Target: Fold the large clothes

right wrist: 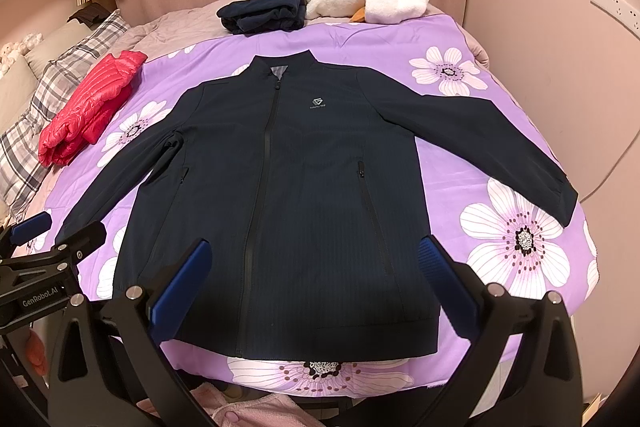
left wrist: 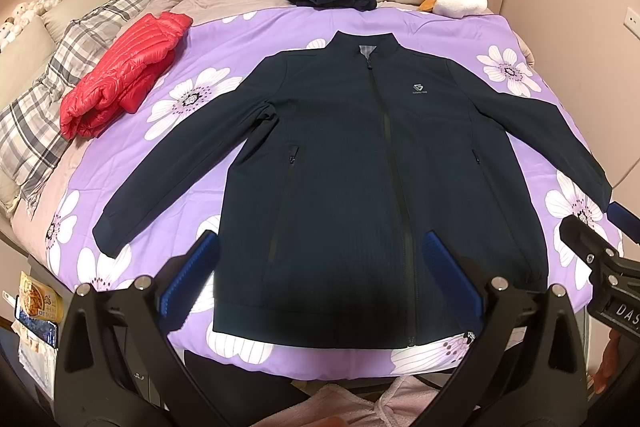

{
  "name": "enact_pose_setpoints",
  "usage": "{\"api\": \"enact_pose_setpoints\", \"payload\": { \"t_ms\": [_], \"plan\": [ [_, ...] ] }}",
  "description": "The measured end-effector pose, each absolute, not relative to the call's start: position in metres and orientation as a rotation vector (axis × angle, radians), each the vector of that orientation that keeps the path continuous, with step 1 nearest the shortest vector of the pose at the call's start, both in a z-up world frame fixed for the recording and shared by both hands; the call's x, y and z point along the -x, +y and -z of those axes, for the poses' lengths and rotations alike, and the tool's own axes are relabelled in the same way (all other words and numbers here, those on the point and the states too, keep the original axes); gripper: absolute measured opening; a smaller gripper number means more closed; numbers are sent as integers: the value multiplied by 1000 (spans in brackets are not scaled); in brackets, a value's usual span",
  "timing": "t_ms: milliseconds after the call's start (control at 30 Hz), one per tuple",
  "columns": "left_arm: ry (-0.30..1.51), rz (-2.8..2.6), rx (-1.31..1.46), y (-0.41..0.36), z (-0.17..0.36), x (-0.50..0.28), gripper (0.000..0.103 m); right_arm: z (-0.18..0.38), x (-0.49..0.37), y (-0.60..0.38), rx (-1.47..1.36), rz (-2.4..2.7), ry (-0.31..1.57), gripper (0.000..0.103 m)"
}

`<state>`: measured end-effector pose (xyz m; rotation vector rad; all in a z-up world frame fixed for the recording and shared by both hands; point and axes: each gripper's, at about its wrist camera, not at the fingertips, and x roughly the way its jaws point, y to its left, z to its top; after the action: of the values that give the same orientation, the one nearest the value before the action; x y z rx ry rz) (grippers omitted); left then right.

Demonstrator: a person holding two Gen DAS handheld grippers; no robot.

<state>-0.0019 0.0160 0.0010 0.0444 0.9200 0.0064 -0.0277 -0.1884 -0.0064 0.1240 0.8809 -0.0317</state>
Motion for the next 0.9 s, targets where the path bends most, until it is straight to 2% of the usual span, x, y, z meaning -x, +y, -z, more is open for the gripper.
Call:
{"api": "enact_pose_setpoints", "payload": {
  "t_ms": [900],
  "plan": [
    [921, -6, -45, 16, -1, 1, 101, 6, 28, -187, -126, 27, 882, 102]
  ]
}}
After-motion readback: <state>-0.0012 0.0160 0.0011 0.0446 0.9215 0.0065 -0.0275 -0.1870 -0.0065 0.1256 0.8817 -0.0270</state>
